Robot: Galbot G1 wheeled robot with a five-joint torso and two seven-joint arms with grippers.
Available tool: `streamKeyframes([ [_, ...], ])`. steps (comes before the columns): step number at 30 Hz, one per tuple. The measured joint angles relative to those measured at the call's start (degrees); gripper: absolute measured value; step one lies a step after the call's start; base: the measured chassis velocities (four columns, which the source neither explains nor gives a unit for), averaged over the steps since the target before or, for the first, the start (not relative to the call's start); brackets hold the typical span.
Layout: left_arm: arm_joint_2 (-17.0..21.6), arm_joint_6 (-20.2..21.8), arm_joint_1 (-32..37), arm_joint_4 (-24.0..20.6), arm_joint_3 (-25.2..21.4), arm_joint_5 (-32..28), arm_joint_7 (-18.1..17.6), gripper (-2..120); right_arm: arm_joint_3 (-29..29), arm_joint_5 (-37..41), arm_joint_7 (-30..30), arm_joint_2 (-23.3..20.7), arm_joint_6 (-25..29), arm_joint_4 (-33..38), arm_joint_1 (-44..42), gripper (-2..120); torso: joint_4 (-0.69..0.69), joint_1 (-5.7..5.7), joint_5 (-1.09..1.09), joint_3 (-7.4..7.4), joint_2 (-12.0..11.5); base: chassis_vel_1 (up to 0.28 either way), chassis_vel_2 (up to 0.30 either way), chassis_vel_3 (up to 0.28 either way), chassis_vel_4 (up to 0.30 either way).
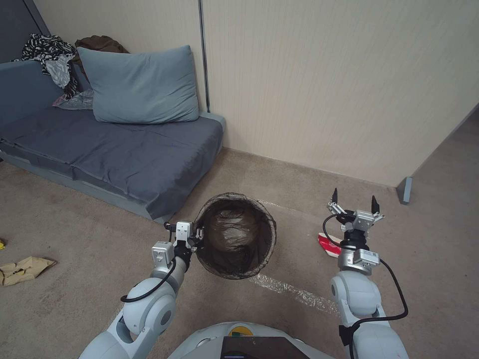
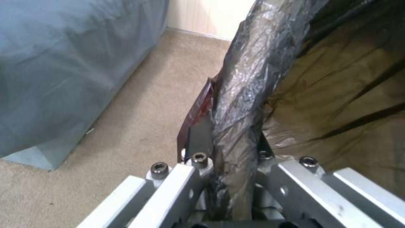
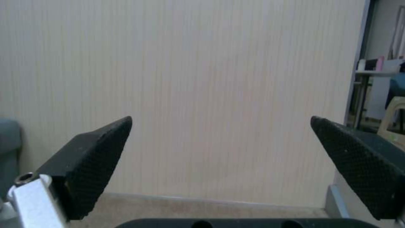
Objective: Pick up the trash bin, then pick up the garbage from the floor and place it into the trash bin.
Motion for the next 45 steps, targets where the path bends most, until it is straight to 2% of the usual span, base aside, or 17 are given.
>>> streamKeyframes([
  [8,0.22,-0.45,-0.19,0.51,-0.18,-0.15,0.03,3,1.68,2.66,-0.43,-5.96,-2.14,0.07,-0.56,100,0.0,0.0,0.0,0.0,0.0,0.0,0.0,0.0,0.0],
  [10,0.31,-0.58,-0.27,0.67,-0.18,-0.2,0.1,3,2.25,5.16,-0.69,-9.97,-2.8,-0.41,-0.95,100,-0.01,0.0,0.01,0.0,0.0,0.0,0.0,0.0,0.0],
  [11,0.32,-0.62,-0.42,0.77,-0.18,-0.29,0.11,3,2.41,6.7,-1.15,-13.62,-2.81,-1.47,-1.14,100,-0.01,0.0,0.03,0.0,0.0,0.0,0.0,0.0,0.0],
  [12,0.32,-0.62,-0.42,0.77,-0.18,-0.29,0.11,3,2.41,6.7,-1.15,-13.62,-2.81,-1.47,-1.14,100,-0.01,0.0,0.03,0.0,0.0,0.0,0.0,0.0,0.0],
  [15,0.25,-0.66,-0.59,0.99,-0.3,-0.35,0.12,3,2.05,11.19,-2.01,-22.19,-2.88,-3.88,-1.28,100,0.0,0.0,0.0,0.01,0.0,0.0,0.0,0.0,0.0],
  [16,0.25,-0.66,-0.59,0.99,-0.3,-0.35,0.12,3,2.05,11.19,-2.01,-22.19,-2.88,-3.88,-1.28,100,0.0,0.0,0.0,0.01,0.0,0.0,0.0,0.0,0.0],
  [19,0.29,-0.69,-0.58,1.07,-0.66,-0.37,0.15,3,1.26,17.29,-3.19,-27.87,-3.05,-6.4,-1.2,100,0.0,0.0,0.02,0.0,0.0,0.0,0.0,0.0,0.0],
  [20,0.29,-0.69,-0.58,1.07,-0.66,-0.37,0.15,3,1.26,17.29,-3.19,-27.87,-3.05,-6.4,-1.2,100,0.0,0.0,0.02,0.0,0.0,0.0,0.0,0.0,0.0],
  [23,0.43,-0.88,-0.59,1.33,-1.13,-0.41,0.2,3,0.17,23.51,-5.24,-32.39,-3.4,-10.39,-0.53,100,0.0,0.0,0.01,0.01,0.0,0.0,0.0,0.0,0.0],
  [24,0.43,-0.88,-0.59,1.33,-1.13,-0.41,0.2,3,0.17,23.51,-5.24,-32.39,-3.4,-10.39,-0.53,100,0.0,0.0,0.01,0.01,0.0,0.0,0.0,0.0,0.0],
  [27,0.64,-1.17,-0.74,1.77,-1.47,-0.53,0.28,3,-1.17,28.11,-9.95,-37.14,-3.44,-15.55,0.27,100,-0.01,0.0,0.02,0.01,0.0,0.0,0.0,0.0,0.0],
  [35,1.41,-1.44,-2.52,3.4,0.27,-0.96,0.38,3,-3.26,33.38,-19.4,-43.57,-4.79,-20.6,0.68,100,-0.02,0.0,-0.03,0.01,0.0,0.0,0.0,0.0,0.0],
  [45,2.2,-1.49,-3.08,3.8,0.77,-1.48,0.43,3,-11.85,33.02,-23.42,-47.06,-4.61,-27.19,4.98,100,0.02,0.0,0.0,0.01,0.0,0.0,0.0,0.0,0.0],
])
